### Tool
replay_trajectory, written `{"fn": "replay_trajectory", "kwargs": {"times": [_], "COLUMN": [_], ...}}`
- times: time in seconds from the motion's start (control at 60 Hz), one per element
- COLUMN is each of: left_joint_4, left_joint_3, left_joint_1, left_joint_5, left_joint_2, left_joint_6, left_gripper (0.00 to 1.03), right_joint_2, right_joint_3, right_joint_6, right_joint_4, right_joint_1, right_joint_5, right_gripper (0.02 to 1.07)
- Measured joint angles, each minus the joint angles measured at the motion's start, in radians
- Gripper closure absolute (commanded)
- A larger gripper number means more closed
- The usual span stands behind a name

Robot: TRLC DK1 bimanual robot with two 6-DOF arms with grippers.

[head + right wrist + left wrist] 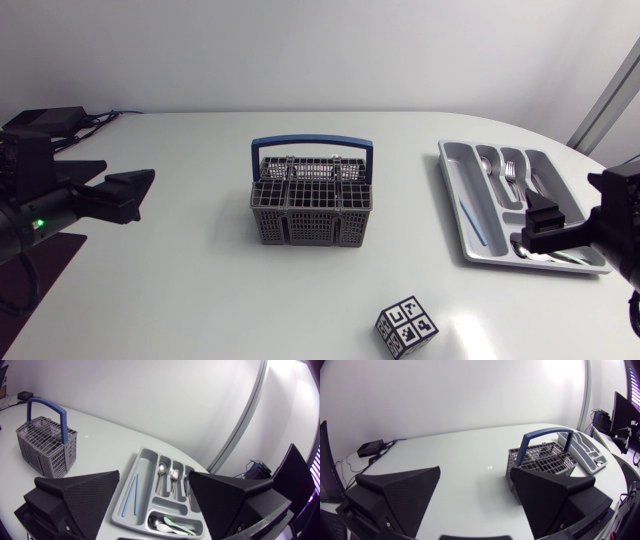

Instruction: Transfer all utensils from the basket to the drawer tray.

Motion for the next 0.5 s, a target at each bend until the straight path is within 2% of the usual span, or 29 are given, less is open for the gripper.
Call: {"fn": "replay_trajectory", "kwargs": {"times": [0.283, 0.5], "left_joint_4": [0.101, 0.120], "left_joint_3": [-0.155, -0.256], "left_joint_1": [-0.008, -0.001], "left_joint_5": [0.002, -0.013], "left_joint_2": [-0.166, -0.296], "left_joint_6": [-0.003, -0.023], "left_gripper": [0.06, 0.06], "right_joint_2": [-0.155, -0.279], "right_joint_3": [-0.137, -0.243], "right_joint_6": [0.070, 0.156], "right_joint_4": [0.060, 0.113], "right_joint_1": [-0.024, -0.041], "right_joint_5": [-0.069, -0.122], "right_gripper": [0.07, 0.07]}}
